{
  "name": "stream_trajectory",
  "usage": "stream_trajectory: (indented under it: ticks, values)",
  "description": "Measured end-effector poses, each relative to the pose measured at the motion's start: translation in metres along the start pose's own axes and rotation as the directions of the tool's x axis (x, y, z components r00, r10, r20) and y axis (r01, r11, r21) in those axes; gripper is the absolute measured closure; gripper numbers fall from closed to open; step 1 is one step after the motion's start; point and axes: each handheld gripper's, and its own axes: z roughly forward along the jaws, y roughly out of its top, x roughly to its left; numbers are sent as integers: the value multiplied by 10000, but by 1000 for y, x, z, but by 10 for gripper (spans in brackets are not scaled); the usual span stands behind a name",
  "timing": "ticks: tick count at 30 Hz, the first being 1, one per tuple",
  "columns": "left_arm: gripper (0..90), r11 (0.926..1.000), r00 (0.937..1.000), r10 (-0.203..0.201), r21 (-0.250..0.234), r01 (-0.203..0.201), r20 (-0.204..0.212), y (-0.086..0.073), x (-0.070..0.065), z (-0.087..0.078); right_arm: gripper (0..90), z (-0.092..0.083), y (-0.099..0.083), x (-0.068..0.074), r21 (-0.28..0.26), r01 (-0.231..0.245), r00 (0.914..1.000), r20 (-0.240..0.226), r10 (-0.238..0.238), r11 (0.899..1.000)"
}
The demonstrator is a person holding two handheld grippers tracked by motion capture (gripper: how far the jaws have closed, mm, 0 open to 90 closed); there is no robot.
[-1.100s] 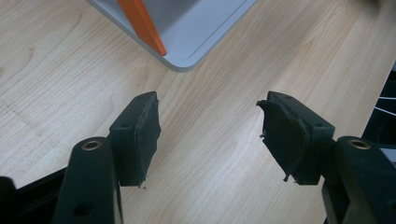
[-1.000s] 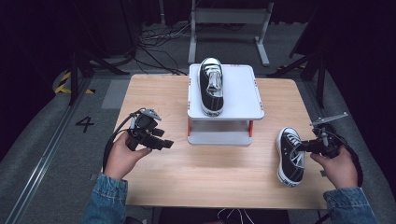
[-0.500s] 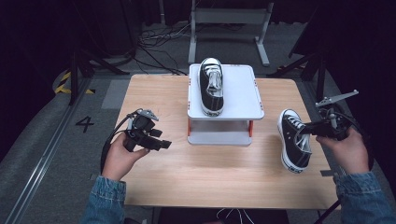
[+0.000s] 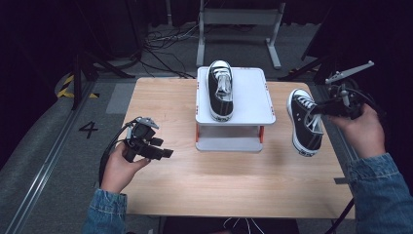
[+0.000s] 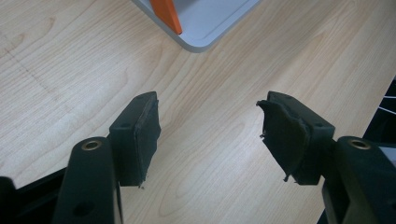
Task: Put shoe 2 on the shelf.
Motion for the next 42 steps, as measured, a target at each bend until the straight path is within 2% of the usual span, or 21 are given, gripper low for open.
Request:
stream_trajectory:
  ticks: [4, 5, 11, 13, 15, 26, 30, 35, 40, 42]
  values:
    - [371, 10000, 10000, -55, 15, 55, 9, -3, 1, -1, 762, 0, 19, 3, -184, 198, 9998, 21, -198, 9996]
    - [371, 10000, 10000, -55, 15, 55, 9, -3, 1, -1, 762, 0, 19, 3, -184, 198, 9998, 21, -198, 9996]
    - [371, 9999, 9999, -136, -16, 136, -18, -5, 3, -2, 764, 8, 58, 13, -445, 624, 9980, 94, -620, 9971]
    - [370, 9999, 9999, -122, 3, 122, -27, -5, 3, -2, 764, 10, 61, 14, -483, 707, 9975, 114, -702, 9963]
    - [371, 9999, 9999, -119, 28, 119, -11, -5, 3, -2, 765, 18, 78, 20, -562, 904, 9959, 119, -899, 9943]
    - [371, 9999, 9999, -107, 36, 107, -25, -7, 6, -2, 767, 49, 124, 46, -464, 1565, 9872, 376, -1548, 9866]
    - [371, 9999, 9999, -159, -35, 159, 27, -7, 6, -3, 767, 61, 134, 54, -531, 1736, 9843, 425, -1715, 9834]
    - [371, 9998, 9998, -165, -110, 166, 85, -8, 7, -5, 769, 77, 145, 57, -393, 1786, 9830, 498, -1766, 9831]
    - [371, 9999, 9999, -119, -103, 120, 62, -9, 9, -4, 769, 90, 152, 63, -150, 2132, 9738, 846, -2112, 9769]
    - [371, 9998, 9998, -179, -87, 180, 118, -9, 9, -4, 769, 91, 153, 64, -124, 2167, 9728, 862, -2149, 9761]
